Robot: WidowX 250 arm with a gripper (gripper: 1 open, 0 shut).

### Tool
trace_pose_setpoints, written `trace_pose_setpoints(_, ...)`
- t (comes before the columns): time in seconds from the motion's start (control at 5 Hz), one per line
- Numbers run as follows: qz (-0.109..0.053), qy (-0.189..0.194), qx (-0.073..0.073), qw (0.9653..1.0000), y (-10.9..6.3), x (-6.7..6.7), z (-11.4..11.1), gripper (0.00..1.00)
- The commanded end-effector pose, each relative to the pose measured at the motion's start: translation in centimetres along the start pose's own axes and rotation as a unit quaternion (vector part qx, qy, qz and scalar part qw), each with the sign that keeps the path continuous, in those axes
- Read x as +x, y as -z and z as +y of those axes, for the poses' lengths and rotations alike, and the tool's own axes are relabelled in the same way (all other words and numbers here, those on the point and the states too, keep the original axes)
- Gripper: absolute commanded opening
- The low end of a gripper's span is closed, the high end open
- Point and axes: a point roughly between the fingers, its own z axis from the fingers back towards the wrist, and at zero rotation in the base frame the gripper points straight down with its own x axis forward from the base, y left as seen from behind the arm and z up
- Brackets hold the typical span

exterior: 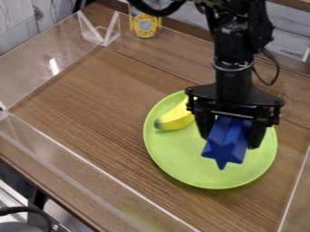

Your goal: Put the blue object in the green plate

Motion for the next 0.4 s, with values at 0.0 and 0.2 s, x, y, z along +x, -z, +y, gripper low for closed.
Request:
trace_pose_setpoints(0.0,-0.026,-0.003,-0.014,0.9996,-1.85,0.48,-0.1,1.0)
trace_pose_setpoints(0.2,-0.027,-0.004,-0.015,0.9995,-2.11,0.37,0.03,1.0)
